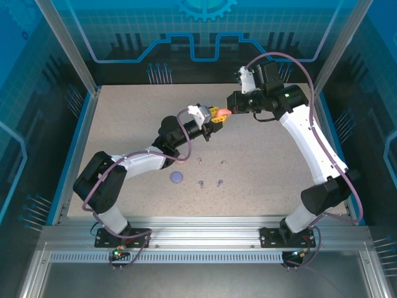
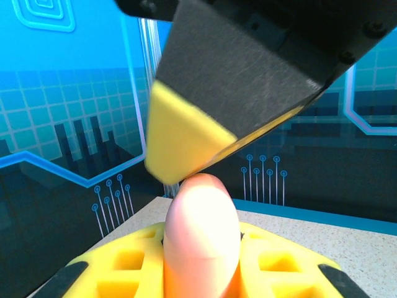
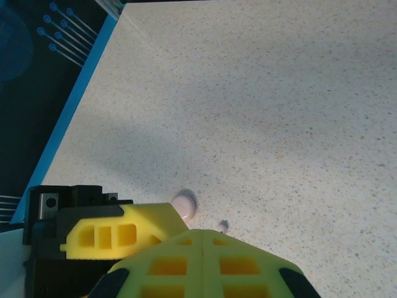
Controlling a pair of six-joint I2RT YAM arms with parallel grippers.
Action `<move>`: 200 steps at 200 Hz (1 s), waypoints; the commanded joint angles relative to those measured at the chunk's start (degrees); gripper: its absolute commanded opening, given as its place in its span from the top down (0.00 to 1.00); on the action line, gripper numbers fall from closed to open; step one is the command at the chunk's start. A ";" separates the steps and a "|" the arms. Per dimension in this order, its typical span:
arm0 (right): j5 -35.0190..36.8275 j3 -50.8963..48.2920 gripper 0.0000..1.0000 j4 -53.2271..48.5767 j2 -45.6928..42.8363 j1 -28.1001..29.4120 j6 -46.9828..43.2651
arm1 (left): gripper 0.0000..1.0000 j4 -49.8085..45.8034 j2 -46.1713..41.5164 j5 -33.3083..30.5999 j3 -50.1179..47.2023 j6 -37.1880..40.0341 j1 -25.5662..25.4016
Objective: Insert wireless bluetooth earbuds into charging case
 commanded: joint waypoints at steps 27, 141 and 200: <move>8.56 -9.73 0.91 6.22 -10.82 -7.38 9.48 | 1.00 -5.17 4.18 -3.79 3.06 -9.76 0.45; 14.13 -39.14 0.45 12.39 -21.34 -10.87 13.66 | 1.00 -37.70 28.54 3.58 29.68 -47.18 -1.09; 11.78 -39.65 0.32 13.74 -21.12 -14.71 12.59 | 1.00 -46.26 41.08 1.71 45.36 -57.22 -2.40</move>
